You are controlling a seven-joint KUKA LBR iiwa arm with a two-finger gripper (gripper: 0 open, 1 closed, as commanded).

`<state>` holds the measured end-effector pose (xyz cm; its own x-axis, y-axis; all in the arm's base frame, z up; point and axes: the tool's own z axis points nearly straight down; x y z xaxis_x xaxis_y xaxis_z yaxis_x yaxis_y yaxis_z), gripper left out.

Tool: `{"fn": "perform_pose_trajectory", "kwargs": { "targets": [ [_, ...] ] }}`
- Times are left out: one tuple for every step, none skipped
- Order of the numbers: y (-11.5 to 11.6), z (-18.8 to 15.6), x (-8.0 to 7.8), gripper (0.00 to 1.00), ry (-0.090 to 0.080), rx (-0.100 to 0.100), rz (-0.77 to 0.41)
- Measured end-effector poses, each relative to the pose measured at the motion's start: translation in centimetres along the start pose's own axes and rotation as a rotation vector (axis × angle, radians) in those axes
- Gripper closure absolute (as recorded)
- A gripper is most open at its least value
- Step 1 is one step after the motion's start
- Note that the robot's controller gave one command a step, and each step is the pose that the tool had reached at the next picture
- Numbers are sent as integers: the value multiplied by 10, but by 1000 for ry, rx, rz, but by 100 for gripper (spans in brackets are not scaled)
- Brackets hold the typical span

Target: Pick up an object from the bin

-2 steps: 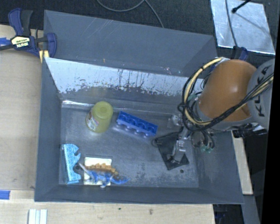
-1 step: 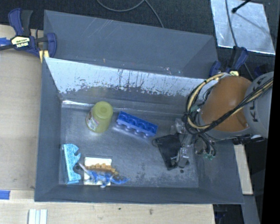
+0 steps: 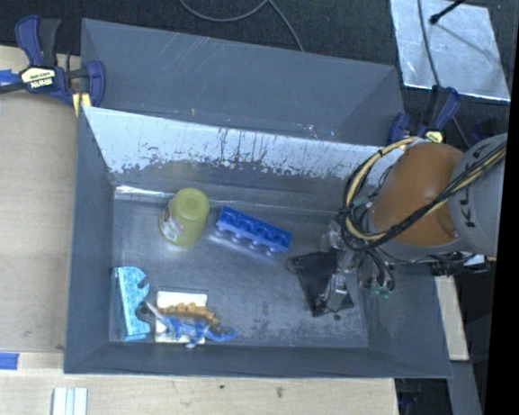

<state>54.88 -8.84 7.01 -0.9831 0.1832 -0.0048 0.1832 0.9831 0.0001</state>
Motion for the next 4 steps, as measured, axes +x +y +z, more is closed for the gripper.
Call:
{"fn": "perform_pose_trajectory", "kwargs": {
  "targets": [
    [6, -1, 0, 0, -2, 0, -17],
    [0, -1, -2, 100, -5, 0, -1],
    [0, -1, -2, 100, -5, 0, -1],
    [-1, -2, -2, 100, -6, 0, -1]
  ]
}}
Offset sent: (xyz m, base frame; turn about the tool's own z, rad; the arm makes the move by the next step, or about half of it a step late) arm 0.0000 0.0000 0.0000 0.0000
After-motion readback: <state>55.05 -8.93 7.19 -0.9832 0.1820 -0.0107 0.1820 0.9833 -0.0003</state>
